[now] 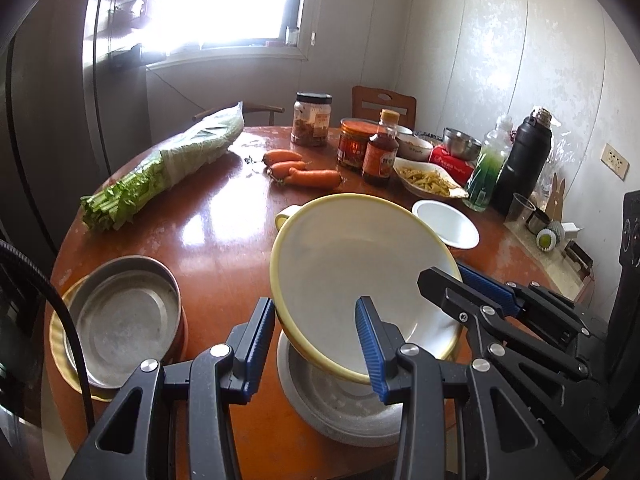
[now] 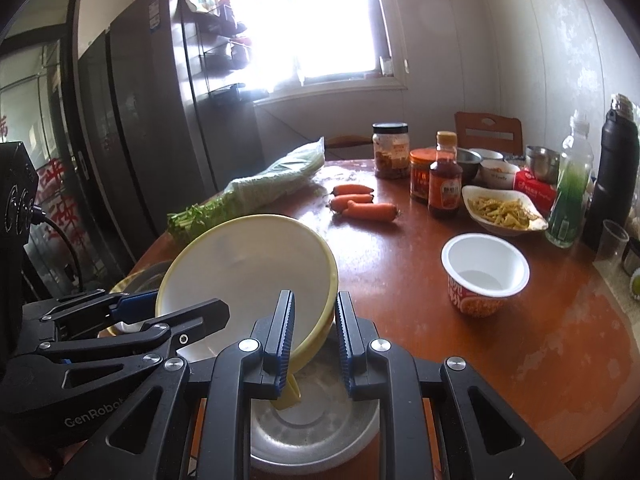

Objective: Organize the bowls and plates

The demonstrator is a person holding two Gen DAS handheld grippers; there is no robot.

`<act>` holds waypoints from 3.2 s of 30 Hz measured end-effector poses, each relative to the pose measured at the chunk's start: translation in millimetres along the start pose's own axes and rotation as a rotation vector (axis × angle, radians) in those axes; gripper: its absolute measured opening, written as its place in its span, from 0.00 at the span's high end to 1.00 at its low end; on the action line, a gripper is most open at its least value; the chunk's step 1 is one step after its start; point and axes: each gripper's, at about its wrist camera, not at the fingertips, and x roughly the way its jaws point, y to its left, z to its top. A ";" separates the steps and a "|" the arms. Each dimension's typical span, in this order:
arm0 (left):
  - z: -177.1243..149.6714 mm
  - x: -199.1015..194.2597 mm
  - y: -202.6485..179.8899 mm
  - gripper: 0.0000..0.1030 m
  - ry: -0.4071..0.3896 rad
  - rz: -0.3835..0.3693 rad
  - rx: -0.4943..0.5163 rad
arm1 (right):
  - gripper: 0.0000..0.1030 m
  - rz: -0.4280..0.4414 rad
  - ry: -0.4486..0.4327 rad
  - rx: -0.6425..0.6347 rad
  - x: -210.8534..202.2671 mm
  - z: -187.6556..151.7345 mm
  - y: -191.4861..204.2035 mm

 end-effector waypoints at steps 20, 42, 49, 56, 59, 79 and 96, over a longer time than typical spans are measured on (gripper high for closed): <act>-30.9 33.3 -12.3 0.60 0.079 -0.006 0.037 | 0.78 -0.009 0.083 0.044 14.7 -36.9 -19.9; -35.2 37.7 -16.9 0.60 0.073 0.023 0.053 | 0.78 -0.036 0.099 0.018 18.8 -47.4 -17.3; -35.6 34.4 -15.7 0.60 0.053 0.045 0.057 | 0.78 -0.034 0.093 0.013 19.3 -47.1 -15.6; -36.4 34.4 -16.8 0.60 0.050 0.049 0.064 | 0.78 -0.037 0.094 0.002 21.0 -47.4 -13.8; -36.8 33.6 -16.5 0.60 0.050 0.039 0.060 | 0.78 -0.042 0.096 0.001 20.7 -48.3 -13.4; -29.3 20.1 -9.0 0.41 -0.014 0.039 0.034 | 0.65 -0.031 0.068 0.066 10.2 -43.2 -25.0; -25.1 2.6 -9.8 0.14 -0.096 0.116 0.031 | 0.33 -0.077 -0.015 0.110 -14.4 -38.3 -40.7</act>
